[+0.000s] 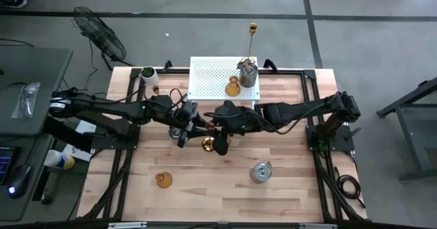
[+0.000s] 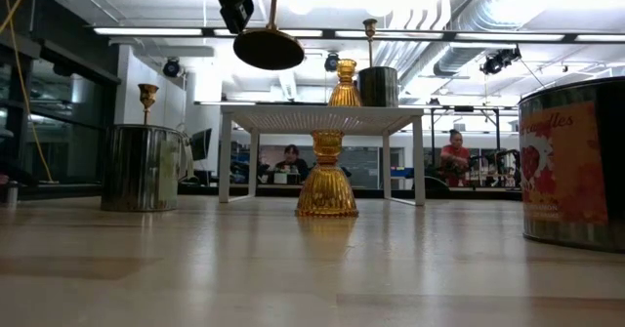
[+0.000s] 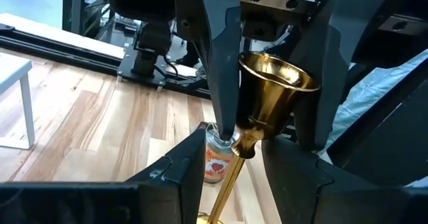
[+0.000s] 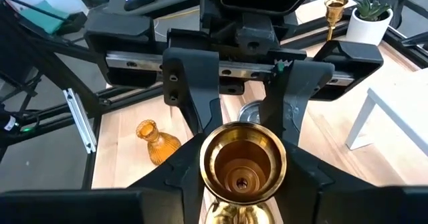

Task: Pick & Place candle stick holders
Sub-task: Put the bottom gold candle holder on the shelf

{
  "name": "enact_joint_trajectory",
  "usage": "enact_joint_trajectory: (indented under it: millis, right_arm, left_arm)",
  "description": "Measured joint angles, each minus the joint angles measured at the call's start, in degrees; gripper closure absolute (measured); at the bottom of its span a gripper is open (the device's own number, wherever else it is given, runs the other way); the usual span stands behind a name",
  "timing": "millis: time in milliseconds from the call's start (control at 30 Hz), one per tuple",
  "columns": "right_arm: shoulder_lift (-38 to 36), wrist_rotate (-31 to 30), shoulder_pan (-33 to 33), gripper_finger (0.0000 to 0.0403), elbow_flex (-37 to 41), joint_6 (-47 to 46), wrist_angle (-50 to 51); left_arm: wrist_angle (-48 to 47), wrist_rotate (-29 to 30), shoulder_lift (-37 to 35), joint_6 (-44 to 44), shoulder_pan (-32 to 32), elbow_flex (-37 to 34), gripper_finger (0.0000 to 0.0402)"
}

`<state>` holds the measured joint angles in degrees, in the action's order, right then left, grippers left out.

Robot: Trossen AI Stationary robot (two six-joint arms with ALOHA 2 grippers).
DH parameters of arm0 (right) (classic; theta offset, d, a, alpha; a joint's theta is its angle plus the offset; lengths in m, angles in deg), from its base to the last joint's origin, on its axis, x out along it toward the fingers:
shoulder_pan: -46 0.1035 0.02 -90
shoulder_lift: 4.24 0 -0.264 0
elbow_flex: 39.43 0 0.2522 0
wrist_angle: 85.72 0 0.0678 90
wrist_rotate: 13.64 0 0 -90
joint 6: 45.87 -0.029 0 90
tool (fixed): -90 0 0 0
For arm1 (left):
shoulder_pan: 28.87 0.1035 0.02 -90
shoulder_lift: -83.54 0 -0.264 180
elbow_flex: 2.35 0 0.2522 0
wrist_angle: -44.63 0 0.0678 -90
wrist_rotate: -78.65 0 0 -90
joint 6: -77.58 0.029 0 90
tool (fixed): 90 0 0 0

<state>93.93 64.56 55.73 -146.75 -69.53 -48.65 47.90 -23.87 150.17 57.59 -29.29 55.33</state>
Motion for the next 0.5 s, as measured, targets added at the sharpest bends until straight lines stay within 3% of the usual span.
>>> enact_joint_trajectory:
  millis: [233, 500]
  right_arm:
    - [0.00, 0.31, -0.37, 0.0279, 0.00, -0.02, -0.41]
    - [0.00, -0.20, -0.54, 0.0266, 0.00, -0.02, -1.84]
  left_arm:
    - [0.01, 0.27, 0.00, -0.02, 0.02, 0.00, 0.0258]
    - [0.23, 1.13, 0.00, -0.02, 0.02, 0.00, 0.0258]
